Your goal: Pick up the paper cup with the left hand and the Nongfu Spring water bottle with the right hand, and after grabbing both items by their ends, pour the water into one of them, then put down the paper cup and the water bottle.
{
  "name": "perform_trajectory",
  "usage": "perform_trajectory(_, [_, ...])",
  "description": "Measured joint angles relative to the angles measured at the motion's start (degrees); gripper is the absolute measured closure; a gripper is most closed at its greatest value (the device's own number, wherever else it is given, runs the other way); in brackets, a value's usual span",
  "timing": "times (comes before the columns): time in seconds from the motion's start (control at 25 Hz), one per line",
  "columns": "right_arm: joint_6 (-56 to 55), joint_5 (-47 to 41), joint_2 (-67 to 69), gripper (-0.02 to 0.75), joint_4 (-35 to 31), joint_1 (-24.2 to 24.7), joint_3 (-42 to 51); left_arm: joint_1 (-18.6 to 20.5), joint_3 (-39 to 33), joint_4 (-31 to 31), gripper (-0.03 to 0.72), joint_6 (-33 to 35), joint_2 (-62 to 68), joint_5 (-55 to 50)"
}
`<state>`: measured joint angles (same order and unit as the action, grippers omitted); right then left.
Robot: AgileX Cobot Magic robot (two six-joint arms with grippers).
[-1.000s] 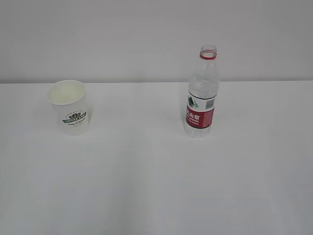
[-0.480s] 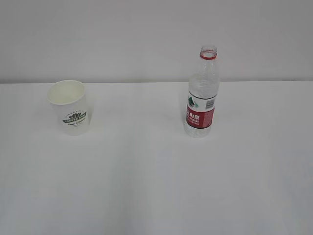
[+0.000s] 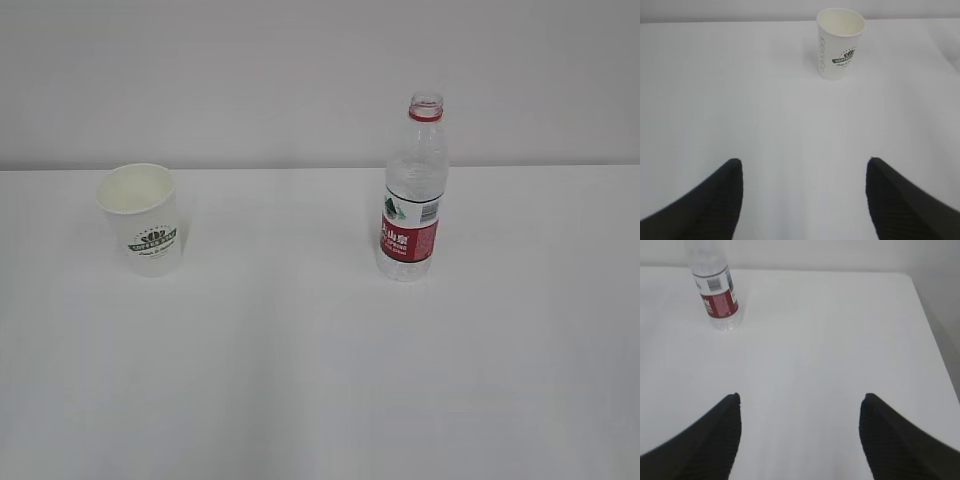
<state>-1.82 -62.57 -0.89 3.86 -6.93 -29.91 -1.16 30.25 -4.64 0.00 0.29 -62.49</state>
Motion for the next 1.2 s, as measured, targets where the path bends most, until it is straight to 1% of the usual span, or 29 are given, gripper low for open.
perform_trajectory(0.12, [0.00, 3.43, 0.00, 0.184, 0.00, 0.00, -0.59, 0.00, 0.55, -0.14, 0.132, 0.00, 0.00, 2.27])
perform_trajectory(0.44, [0.12, 11.05, 0.00, 0.184, 0.25, 0.00, -0.59, 0.00, 0.92, -0.14, 0.132, 0.00, 0.00, 14.11])
perform_trajectory(0.6, [0.12, 14.96, 0.00, 0.186, 1.67, 0.00, -0.59, 0.00, 0.92, 1.23, 0.135, 0.00, 0.00, 18.30])
perform_trajectory(0.84, [0.15, 17.66, 0.00, 0.186, 3.59, 0.00, -0.59, 0.00, 0.95, 4.64, 0.137, 0.00, 0.00, 21.34])
perform_trajectory(1.08, [0.24, 19.05, 0.00, 0.186, 3.72, 0.00, -0.59, 0.00, 0.95, 6.67, 0.138, 0.00, 0.00, 23.09])
perform_trajectory(1.2, [0.24, 21.55, 1.78, 0.186, 3.81, 0.00, -0.59, 0.00, 0.95, 6.95, 0.138, 0.41, 0.11, 23.43])
